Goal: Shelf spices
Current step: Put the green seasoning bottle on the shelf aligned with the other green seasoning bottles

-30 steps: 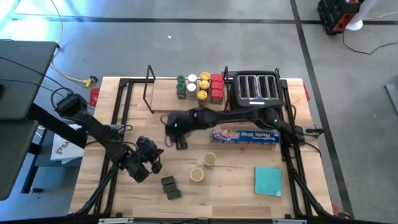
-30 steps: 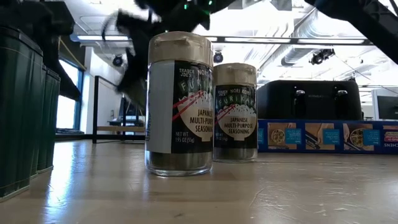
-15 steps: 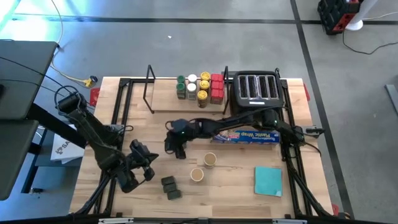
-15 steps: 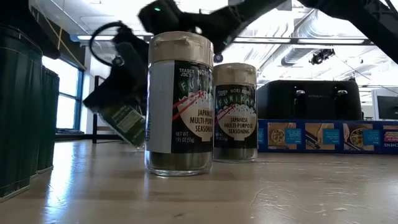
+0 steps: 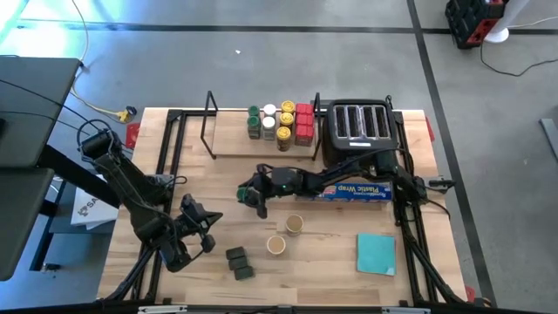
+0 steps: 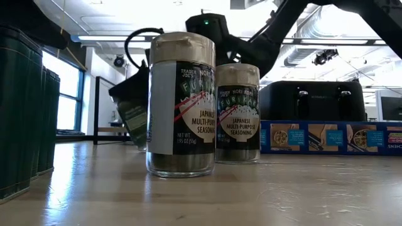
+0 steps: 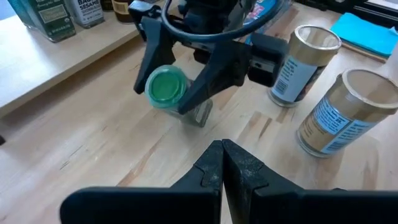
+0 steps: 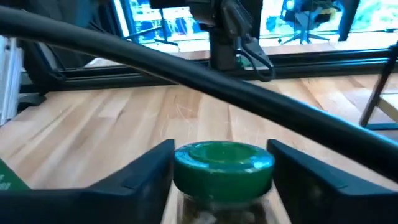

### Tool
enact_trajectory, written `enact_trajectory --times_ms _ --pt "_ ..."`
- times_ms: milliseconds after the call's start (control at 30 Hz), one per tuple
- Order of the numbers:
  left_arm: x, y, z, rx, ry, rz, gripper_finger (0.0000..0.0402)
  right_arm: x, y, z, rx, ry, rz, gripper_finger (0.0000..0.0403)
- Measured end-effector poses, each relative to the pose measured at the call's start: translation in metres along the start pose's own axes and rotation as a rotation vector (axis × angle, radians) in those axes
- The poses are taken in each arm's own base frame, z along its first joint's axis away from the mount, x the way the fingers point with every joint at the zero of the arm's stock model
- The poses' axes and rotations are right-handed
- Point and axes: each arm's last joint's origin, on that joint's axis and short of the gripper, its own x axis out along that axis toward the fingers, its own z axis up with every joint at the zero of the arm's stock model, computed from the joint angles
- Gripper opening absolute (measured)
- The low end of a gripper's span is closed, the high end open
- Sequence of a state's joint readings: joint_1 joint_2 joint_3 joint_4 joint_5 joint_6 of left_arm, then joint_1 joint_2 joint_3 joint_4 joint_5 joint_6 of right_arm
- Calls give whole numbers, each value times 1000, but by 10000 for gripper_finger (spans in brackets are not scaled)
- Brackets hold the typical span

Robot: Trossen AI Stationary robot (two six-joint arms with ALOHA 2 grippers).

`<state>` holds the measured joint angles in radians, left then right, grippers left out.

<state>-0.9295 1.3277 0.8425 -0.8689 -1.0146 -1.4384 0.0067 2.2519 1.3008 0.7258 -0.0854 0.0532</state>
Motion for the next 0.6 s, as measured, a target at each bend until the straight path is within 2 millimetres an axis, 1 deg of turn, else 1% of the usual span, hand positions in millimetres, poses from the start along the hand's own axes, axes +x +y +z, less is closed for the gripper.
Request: enact_trajectory --times_ms 100,167,267,367,467,533,600 --pt "0 0 0 2 0 1 0 -1 0 -3 1 14 -6 283" --pt "0 0 0 1 0 0 0 -1 0 -3 1 16 -7 290" --pt "0 0 0 0 1 0 0 -5 1 8 0 12 -11 292" --pt "0 0 0 0 8 -1 0 -12 2 24 -21 20 -33 293" --pt "0 0 0 0 9 -2 0 -23 5 44 -78 51 -79 294" --pt "0 0 0 3 10 -2 0 -35 9 62 -128 90 -120 294" --pt "0 0 -1 28 10 -1 1 -51 18 80 -174 135 -156 294"
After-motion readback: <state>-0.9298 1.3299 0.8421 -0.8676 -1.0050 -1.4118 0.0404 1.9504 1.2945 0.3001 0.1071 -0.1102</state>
